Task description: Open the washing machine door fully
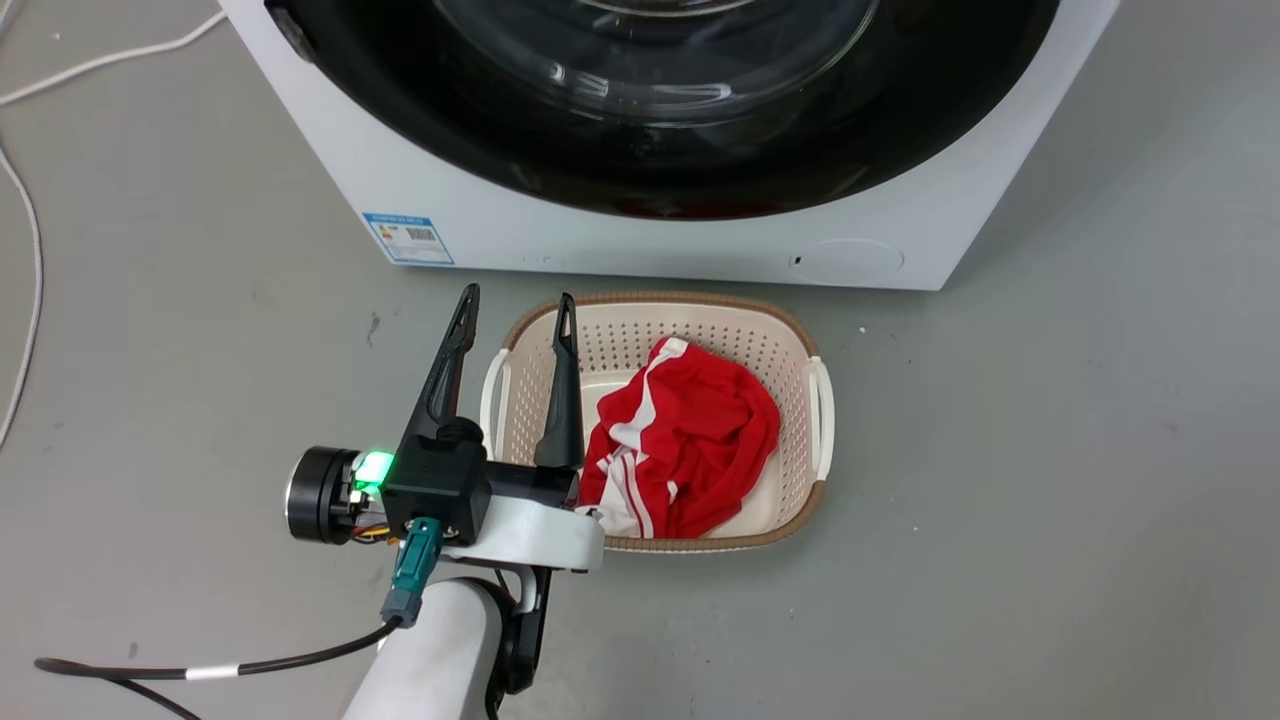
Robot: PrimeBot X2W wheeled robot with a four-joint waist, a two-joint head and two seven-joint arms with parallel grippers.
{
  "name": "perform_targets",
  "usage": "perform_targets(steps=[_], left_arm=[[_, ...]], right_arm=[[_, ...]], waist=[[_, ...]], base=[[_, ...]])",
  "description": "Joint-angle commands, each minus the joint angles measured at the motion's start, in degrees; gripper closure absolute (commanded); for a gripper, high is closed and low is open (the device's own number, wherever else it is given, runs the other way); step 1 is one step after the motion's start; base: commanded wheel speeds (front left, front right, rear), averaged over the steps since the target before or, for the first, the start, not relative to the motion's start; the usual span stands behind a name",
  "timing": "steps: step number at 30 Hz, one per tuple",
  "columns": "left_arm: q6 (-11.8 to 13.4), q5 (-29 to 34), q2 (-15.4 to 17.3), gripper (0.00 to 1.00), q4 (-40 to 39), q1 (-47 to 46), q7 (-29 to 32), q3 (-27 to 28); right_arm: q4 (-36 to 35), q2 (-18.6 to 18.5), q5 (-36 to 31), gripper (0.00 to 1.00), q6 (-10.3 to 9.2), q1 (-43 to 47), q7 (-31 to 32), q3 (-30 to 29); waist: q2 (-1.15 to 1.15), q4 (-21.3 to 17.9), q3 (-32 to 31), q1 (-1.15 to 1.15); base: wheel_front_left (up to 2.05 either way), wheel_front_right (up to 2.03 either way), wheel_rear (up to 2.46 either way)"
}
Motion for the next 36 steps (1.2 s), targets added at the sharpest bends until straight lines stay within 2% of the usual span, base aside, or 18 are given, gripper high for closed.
perform_targets(steps=[1,8,17,25,36], left_arm=[[0.4,0.0,0.0,0.0,-0.5,-1.0,-0.2,-0.3],[1.5,-0.3,0.0,0.0,-1.5,-2.7,-0.2,-1.5],[3.2,-0.8,0.0,0.0,-3.0,-4.9,-0.2,-3.3],[4.2,-0.9,0.0,0.0,-3.9,-6.1,-0.2,-4.7],[5.6,-0.8,0.0,0.0,-4.5,-7.1,-0.2,-5.8]], right_arm=[[2.2,-0.8,-1.2,1.0,0.0,-4.1,1.3,0.6],[10.1,-2.1,-7.6,1.0,0.0,-15.5,7.3,4.1],[17.6,-0.8,-16.5,1.0,0.0,-25.4,13.9,8.0],[19.3,0.6,-20.1,1.0,0.0,-29.2,17.2,8.4],[17.3,1.8,-20.9,1.0,0.0,-29.2,22.2,7.2]], waist=[[0.0,0.8,1.6,-0.01],[0.0,1.8,4.3,-0.01],[0.0,3.2,8.3,-0.01],[0.0,4.4,11.0,-0.01],[0.0,5.1,13.4,-0.01]], base=[[0.0,0.0,0.0],[0.0,0.0,0.0],[0.0,0.0,0.0],[0.0,0.0,0.0],[0.0,0.0,0.0]])
